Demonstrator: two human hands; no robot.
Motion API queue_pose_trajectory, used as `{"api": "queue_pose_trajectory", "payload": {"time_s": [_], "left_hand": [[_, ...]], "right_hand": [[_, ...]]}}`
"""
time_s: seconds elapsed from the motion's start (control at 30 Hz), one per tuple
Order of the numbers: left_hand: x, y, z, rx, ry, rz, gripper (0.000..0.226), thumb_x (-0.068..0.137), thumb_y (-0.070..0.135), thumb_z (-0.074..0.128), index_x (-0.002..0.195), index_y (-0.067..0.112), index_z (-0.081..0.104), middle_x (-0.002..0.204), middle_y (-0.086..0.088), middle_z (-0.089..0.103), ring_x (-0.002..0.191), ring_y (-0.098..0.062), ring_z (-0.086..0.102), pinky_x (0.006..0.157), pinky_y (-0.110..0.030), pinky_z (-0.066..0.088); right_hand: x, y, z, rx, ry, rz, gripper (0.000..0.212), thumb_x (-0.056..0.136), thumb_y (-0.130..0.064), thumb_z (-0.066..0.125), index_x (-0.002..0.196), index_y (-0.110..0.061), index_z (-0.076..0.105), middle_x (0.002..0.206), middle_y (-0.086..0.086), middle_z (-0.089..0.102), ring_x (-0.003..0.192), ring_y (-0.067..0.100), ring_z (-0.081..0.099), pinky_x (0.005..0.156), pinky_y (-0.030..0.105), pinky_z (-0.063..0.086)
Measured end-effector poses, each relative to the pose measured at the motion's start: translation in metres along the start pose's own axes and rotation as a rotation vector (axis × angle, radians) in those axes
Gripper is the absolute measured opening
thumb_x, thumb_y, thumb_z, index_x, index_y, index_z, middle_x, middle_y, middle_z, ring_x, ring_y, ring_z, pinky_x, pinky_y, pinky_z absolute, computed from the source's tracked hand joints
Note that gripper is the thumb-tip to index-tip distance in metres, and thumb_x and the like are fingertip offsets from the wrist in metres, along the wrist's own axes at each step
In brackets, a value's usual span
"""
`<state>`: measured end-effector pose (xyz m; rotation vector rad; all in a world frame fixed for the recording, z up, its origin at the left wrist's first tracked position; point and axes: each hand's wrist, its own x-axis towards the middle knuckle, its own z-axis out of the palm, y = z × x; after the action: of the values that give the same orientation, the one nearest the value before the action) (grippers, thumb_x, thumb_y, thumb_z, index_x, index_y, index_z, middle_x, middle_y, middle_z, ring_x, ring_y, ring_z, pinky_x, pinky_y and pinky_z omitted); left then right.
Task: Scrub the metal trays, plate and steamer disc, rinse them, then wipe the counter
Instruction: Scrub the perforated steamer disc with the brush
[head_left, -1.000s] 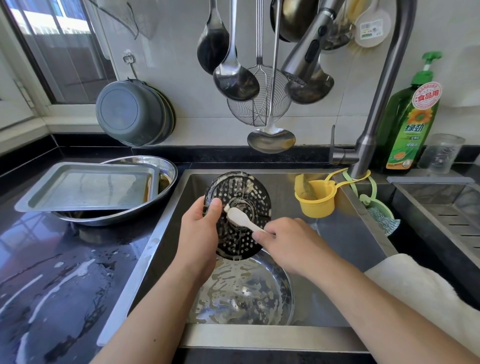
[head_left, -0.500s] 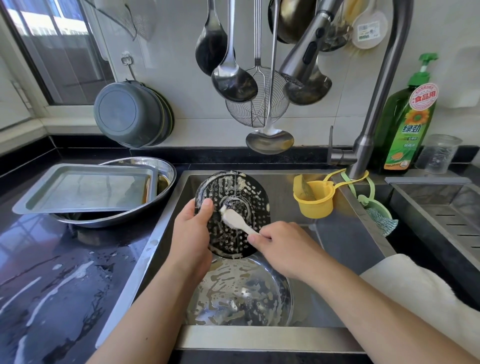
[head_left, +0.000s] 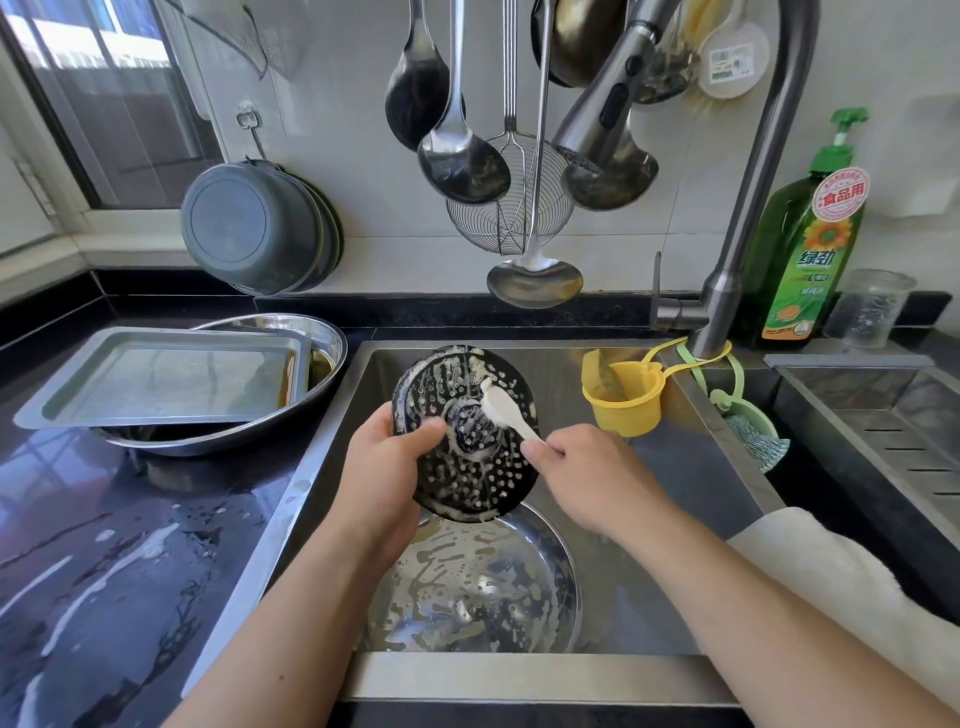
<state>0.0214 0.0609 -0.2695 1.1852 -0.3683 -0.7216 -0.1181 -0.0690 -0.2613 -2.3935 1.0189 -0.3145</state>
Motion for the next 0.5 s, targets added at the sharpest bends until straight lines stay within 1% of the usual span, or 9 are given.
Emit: {"api": "queue_pose_trajectory", "payload": {"time_s": [0.07,0.17,0.27,0.37,0.43,0.5], "left_hand": [[0.001,-0.001,0.000,0.033,-0.023,-0.027,0.040,0.091,-0.015,0.056,0.123,0.006,0.065,0.113,-0.017,0.076,0.107,-0.037,0.073,0.096,-0.056,0.056],[0.002,-0.002,-0.001,0.010,-0.019,-0.087,0.047,0.086,-0.020,0.058,0.127,0.004,0.063,0.115,-0.020,0.075,0.106,-0.039,0.074,0.094,-0.057,0.058],[0.004,-0.001,-0.003,-0.062,0.003,-0.104,0.043,0.089,-0.018,0.057,0.127,0.002,0.063,0.114,-0.019,0.076,0.104,-0.037,0.074,0.089,-0.053,0.059],[0.003,0.000,-0.002,-0.106,-0.014,-0.111,0.041,0.090,-0.017,0.056,0.127,0.000,0.063,0.115,-0.021,0.075,0.106,-0.038,0.074,0.092,-0.053,0.057],[0.001,0.000,-0.001,-0.087,-0.033,-0.115,0.039,0.091,-0.018,0.055,0.125,-0.002,0.064,0.114,-0.022,0.075,0.105,-0.037,0.074,0.094,-0.053,0.057],[-0.001,-0.001,0.001,-0.059,-0.038,-0.109,0.034,0.091,-0.017,0.055,0.121,-0.004,0.065,0.112,-0.023,0.075,0.103,-0.037,0.075,0.093,-0.053,0.057]], "right_hand": [[0.000,0.002,0.001,-0.001,-0.017,0.001,0.056,0.103,-0.049,0.046,0.058,-0.017,0.040,0.059,0.000,0.045,0.057,0.023,0.045,0.052,0.032,0.030],[0.002,0.003,0.002,0.008,-0.021,0.034,0.055,0.104,-0.049,0.045,0.059,-0.017,0.041,0.061,0.001,0.047,0.058,0.023,0.045,0.053,0.033,0.031],[0.009,0.009,0.001,0.010,0.021,0.110,0.051,0.106,-0.046,0.040,0.064,-0.016,0.044,0.068,0.003,0.049,0.062,0.022,0.045,0.054,0.033,0.030],[0.011,0.011,0.002,0.000,0.043,0.154,0.049,0.107,-0.046,0.035,0.069,-0.017,0.046,0.076,0.005,0.052,0.068,0.023,0.048,0.056,0.035,0.031],[0.008,0.006,0.004,0.017,0.042,0.131,0.049,0.107,-0.046,0.034,0.070,-0.017,0.046,0.077,0.005,0.054,0.068,0.022,0.049,0.055,0.035,0.032],[0.002,0.000,0.006,0.020,0.012,0.055,0.050,0.107,-0.045,0.038,0.067,-0.017,0.045,0.072,0.004,0.053,0.065,0.020,0.048,0.054,0.035,0.032]]}}
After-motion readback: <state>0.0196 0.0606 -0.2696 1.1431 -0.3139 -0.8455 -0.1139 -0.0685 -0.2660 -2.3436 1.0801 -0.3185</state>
